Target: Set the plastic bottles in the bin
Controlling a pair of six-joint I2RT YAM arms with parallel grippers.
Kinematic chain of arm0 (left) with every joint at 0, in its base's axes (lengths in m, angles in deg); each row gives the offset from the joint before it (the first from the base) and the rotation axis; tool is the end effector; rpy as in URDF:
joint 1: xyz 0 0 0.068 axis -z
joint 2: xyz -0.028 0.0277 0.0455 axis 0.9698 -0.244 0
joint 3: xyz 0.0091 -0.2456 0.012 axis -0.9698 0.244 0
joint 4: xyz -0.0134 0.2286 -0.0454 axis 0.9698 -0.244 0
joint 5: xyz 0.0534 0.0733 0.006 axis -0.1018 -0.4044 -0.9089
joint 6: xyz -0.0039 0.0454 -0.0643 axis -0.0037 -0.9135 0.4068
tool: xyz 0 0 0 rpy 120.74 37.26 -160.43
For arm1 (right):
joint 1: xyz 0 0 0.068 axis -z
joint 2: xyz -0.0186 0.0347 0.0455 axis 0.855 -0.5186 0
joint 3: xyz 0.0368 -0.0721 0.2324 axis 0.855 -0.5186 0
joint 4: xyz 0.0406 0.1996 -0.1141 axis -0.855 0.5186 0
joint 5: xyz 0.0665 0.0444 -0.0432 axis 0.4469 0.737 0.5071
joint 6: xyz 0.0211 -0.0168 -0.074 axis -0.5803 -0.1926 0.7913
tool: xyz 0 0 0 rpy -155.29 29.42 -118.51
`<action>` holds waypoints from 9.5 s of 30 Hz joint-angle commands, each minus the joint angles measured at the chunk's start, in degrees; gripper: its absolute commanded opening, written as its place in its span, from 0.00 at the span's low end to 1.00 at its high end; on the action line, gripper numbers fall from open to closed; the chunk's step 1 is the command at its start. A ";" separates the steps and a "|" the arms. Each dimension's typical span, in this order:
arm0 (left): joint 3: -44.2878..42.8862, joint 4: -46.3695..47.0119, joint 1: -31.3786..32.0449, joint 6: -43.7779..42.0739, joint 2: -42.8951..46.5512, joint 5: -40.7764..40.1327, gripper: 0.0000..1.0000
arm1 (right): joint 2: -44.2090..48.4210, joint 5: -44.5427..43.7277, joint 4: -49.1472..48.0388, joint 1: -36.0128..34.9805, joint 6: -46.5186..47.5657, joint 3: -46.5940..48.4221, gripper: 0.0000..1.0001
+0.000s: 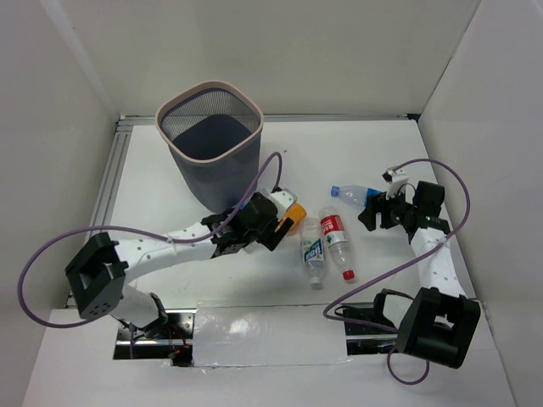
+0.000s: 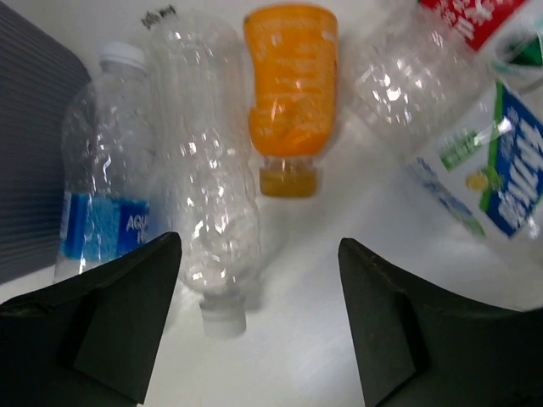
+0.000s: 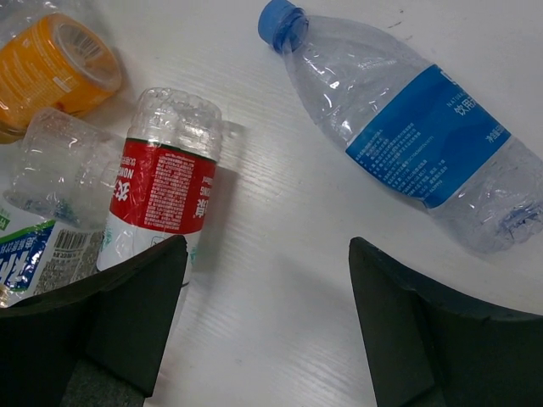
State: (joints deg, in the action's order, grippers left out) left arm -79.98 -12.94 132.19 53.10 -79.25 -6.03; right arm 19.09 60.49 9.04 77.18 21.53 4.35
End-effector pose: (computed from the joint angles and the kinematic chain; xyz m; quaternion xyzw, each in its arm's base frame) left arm 0.1940 -0.2519 0.2222 0.2776 0.8408 -0.1212 0.4486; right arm 0.2172 -0.0293 0.2002 -0.1649 0.8691 0.1431 0.4439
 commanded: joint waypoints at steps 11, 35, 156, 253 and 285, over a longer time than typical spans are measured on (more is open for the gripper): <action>-13.88 0.05 -5.07 -0.51 -18.72 -1.96 0.74 | -3.01 1.61 -1.01 0.31 0.49 3.26 0.84; -16.78 -3.30 -6.13 1.78 -26.99 -4.43 0.50 | -17.68 1.00 0.29 0.31 15.83 18.46 1.00; -23.90 27.55 -9.70 -12.55 4.40 -24.17 0.36 | -18.56 -1.28 25.18 -15.59 6.32 21.64 0.99; -18.01 11.73 13.47 13.39 -18.22 -3.53 0.26 | -17.43 3.81 3.73 -3.83 -14.71 30.69 0.94; -39.63 10.00 -28.28 -2.18 -3.27 -14.28 1.00 | -24.45 7.15 13.82 -32.04 51.43 28.14 0.99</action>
State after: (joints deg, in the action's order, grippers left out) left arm -115.60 -0.37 102.88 49.27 -87.56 -25.90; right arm -1.95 68.80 16.30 46.32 56.48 30.89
